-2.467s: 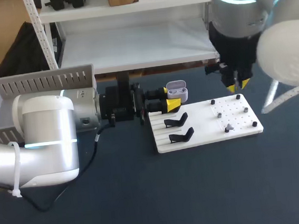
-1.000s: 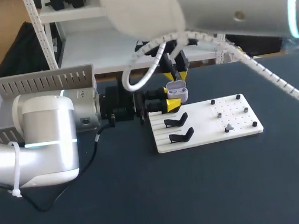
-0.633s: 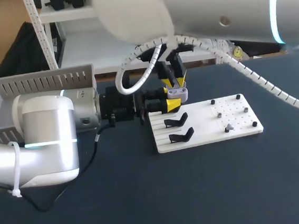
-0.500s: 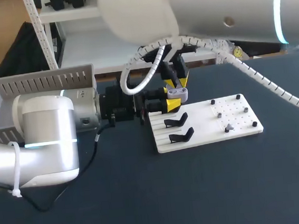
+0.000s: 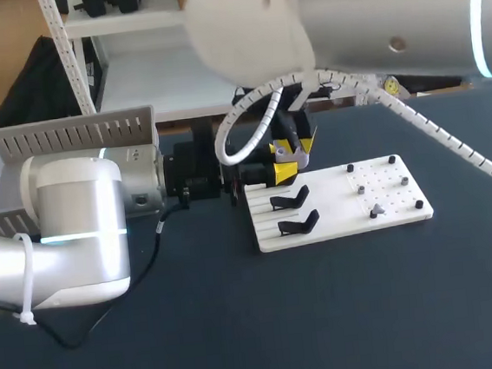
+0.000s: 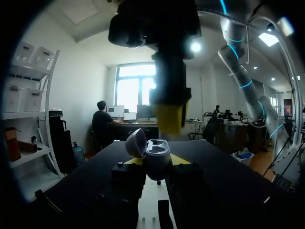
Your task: Pick up each earbud case from the left stands, insert the matching earbuds, close the lid, and place the case in the box.
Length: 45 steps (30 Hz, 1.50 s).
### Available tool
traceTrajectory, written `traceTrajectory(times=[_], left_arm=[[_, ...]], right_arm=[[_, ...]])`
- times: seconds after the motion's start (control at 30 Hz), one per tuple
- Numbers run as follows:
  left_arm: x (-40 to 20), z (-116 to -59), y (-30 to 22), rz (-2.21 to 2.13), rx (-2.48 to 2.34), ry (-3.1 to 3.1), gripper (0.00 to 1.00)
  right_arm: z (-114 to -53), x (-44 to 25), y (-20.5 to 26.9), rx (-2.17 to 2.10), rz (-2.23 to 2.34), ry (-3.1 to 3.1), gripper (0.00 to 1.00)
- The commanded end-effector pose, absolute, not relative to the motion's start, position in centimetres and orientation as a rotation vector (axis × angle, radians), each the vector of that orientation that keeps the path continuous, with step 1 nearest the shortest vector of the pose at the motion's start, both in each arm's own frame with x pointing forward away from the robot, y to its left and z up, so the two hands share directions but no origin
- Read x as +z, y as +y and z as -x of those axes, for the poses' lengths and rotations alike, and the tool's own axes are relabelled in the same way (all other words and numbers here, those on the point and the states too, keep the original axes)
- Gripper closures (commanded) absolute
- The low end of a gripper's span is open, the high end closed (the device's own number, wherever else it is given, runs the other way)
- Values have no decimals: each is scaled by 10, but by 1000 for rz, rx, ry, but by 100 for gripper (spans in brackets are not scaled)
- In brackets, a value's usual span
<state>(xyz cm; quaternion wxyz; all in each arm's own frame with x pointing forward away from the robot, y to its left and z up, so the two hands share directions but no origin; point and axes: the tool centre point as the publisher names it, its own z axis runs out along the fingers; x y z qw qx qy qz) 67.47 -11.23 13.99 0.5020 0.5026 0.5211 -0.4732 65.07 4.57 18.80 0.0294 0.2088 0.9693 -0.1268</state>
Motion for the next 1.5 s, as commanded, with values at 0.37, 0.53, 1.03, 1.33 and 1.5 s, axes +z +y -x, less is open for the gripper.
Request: traceTrajectory(times=[0.37,0.53,1.03,1.33,1.5], left_arm=[[139,-674,-112,-1210,-1141,1257,100],[139,-674,-112,-1210,-1141,1257,100],[139,-674,-112,-1210,-1141,1257,100],[139,-674,-112,-1210,-1141,1257,100],[139,-674,-112,-1210,-1141,1257,100]], right_arm=[[-652,189,46,-360,-660,2973,100],[-653,187,46,-343,-675,2975,100],[-655,187,49,-335,-729,2958,100],[-650,186,49,-272,-872,2903,100],[-653,185,46,-286,-896,2889,100]])
